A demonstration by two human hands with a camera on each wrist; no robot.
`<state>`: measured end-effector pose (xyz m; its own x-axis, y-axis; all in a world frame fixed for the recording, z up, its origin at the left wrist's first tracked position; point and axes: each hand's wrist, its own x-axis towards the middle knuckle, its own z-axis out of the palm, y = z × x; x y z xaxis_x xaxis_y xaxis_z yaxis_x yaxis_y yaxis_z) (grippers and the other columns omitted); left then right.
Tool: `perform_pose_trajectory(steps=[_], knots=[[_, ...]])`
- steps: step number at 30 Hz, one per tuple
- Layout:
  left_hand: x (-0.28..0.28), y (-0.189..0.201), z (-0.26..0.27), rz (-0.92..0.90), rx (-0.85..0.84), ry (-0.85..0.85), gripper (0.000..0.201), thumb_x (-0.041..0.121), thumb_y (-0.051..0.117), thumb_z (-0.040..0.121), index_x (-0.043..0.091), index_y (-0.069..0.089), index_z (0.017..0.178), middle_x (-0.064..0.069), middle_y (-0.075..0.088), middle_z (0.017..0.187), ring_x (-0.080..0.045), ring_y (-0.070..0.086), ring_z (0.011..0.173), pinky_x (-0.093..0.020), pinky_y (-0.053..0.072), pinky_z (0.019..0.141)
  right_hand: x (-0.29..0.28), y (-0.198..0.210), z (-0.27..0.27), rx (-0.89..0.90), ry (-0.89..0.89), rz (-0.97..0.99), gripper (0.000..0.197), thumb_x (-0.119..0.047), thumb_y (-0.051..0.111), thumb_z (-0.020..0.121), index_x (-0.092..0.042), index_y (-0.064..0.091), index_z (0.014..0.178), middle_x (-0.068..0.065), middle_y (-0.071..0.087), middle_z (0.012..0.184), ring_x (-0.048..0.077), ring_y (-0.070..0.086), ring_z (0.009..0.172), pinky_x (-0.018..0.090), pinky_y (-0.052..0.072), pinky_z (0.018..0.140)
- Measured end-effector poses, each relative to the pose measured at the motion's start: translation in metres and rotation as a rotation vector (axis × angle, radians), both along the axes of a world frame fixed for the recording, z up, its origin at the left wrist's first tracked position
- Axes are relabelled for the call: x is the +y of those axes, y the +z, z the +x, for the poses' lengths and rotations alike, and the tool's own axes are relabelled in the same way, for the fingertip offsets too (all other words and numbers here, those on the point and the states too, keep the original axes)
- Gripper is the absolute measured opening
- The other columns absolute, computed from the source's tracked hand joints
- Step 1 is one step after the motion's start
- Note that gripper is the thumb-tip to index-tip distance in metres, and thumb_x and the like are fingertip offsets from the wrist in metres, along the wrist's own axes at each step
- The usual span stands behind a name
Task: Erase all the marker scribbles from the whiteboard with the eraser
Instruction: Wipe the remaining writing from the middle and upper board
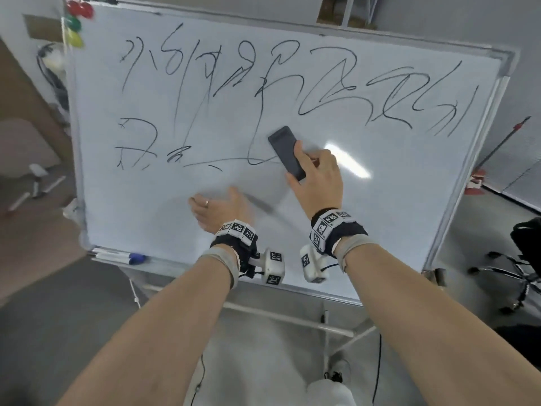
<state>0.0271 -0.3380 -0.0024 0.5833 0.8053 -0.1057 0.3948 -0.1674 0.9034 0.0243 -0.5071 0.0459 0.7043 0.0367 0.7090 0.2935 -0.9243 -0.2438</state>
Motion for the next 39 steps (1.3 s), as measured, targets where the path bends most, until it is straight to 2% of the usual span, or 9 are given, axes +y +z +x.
perform_pose_trajectory(steps=[3, 9, 14, 16, 21, 26, 29, 34, 39], knots=[[0.038, -0.006, -0.004, -0.062, 0.104, -0.170, 0.087, 0.043, 0.058, 0.088, 0.005, 0.019, 0.156, -0.009, 0.013, 0.164, -0.027, 0.018, 0.150, -0.040, 0.017, 0.120, 0.038, -0.011, 0.006, -0.009, 0.059, -0.031, 0.058, -0.029, 0.078, 0.078, -0.019, 0.062, 0.133, 0.011, 0.057, 0.106, 0.026, 0.054, 0.088, 0.037, 0.051, 0.076], [0.081, -0.009, -0.005, -0.063, 0.144, -0.137, 0.076, 0.041, 0.060, 0.087, 0.006, 0.033, 0.149, -0.011, 0.029, 0.156, -0.027, 0.027, 0.143, -0.034, 0.023, 0.115, 0.089, -0.026, 0.013, 0.043, 0.108, -0.054, 0.061, -0.032, 0.077, 0.077, -0.021, 0.060, 0.134, 0.009, 0.054, 0.102, 0.027, 0.053, 0.087, 0.039, 0.048, 0.080], [0.096, -0.006, 0.001, -0.073, 0.132, -0.119, 0.084, 0.042, 0.062, 0.087, 0.004, 0.025, 0.152, -0.011, 0.022, 0.160, -0.030, 0.024, 0.145, -0.039, 0.022, 0.118, 0.092, -0.022, 0.011, 0.067, 0.095, -0.093, 0.063, -0.036, 0.075, 0.080, -0.022, 0.056, 0.138, 0.009, 0.054, 0.107, 0.028, 0.052, 0.093, 0.042, 0.046, 0.085], [0.094, -0.002, 0.005, -0.093, 0.127, -0.105, 0.089, 0.044, 0.059, 0.089, 0.004, 0.017, 0.156, -0.010, 0.014, 0.164, -0.028, 0.017, 0.149, -0.041, 0.018, 0.120, 0.082, -0.019, 0.007, 0.038, 0.055, -0.101, 0.063, -0.035, 0.073, 0.082, -0.022, 0.054, 0.140, 0.009, 0.055, 0.110, 0.029, 0.053, 0.095, 0.042, 0.047, 0.086], [0.082, 0.003, 0.016, -0.221, 0.132, -0.135, 0.095, 0.056, 0.047, 0.092, 0.008, -0.002, 0.158, 0.000, -0.009, 0.166, -0.018, -0.006, 0.153, -0.047, 0.006, 0.121, 0.054, 0.001, 0.009, -0.064, -0.176, 0.165, 0.059, -0.037, 0.068, 0.085, -0.023, 0.055, 0.141, 0.010, 0.056, 0.117, 0.027, 0.052, 0.103, 0.036, 0.048, 0.085], [0.104, 0.005, 0.017, -0.211, 0.099, -0.097, 0.085, 0.049, 0.052, 0.093, 0.009, 0.012, 0.157, -0.003, 0.005, 0.165, -0.022, 0.006, 0.151, -0.043, 0.015, 0.118, 0.081, 0.000, 0.021, -0.073, -0.151, 0.156, 0.059, -0.039, 0.070, 0.084, -0.022, 0.056, 0.139, 0.011, 0.055, 0.114, 0.027, 0.052, 0.101, 0.035, 0.046, 0.087], [0.133, 0.002, 0.018, -0.191, 0.101, -0.078, 0.078, 0.047, 0.051, 0.094, 0.011, 0.020, 0.155, -0.005, 0.011, 0.164, -0.026, 0.012, 0.149, -0.043, 0.017, 0.118, 0.123, -0.012, 0.028, -0.040, -0.030, -0.024, 0.059, -0.034, 0.073, 0.081, -0.021, 0.057, 0.136, 0.014, 0.055, 0.109, 0.030, 0.053, 0.094, 0.041, 0.047, 0.084], [0.175, -0.012, 0.018, -0.227, 0.128, -0.137, 0.071, 0.047, 0.044, 0.098, 0.009, 0.025, 0.154, -0.008, 0.012, 0.165, -0.029, 0.015, 0.150, -0.042, 0.014, 0.121, 0.192, -0.046, 0.028, 0.098, 0.195, -0.201, 0.064, -0.037, 0.079, 0.076, -0.024, 0.058, 0.136, 0.009, 0.055, 0.104, 0.029, 0.052, 0.091, 0.040, 0.043, 0.082], [0.197, -0.022, 0.021, -0.150, 0.141, -0.127, 0.067, 0.047, 0.043, 0.098, 0.003, 0.035, 0.148, -0.014, 0.029, 0.158, -0.030, 0.024, 0.146, -0.039, 0.016, 0.120, 0.201, -0.057, 0.029, 0.106, 0.278, -0.301, 0.066, -0.041, 0.078, 0.079, -0.026, 0.056, 0.139, 0.006, 0.056, 0.105, 0.027, 0.053, 0.092, 0.040, 0.041, 0.082]])
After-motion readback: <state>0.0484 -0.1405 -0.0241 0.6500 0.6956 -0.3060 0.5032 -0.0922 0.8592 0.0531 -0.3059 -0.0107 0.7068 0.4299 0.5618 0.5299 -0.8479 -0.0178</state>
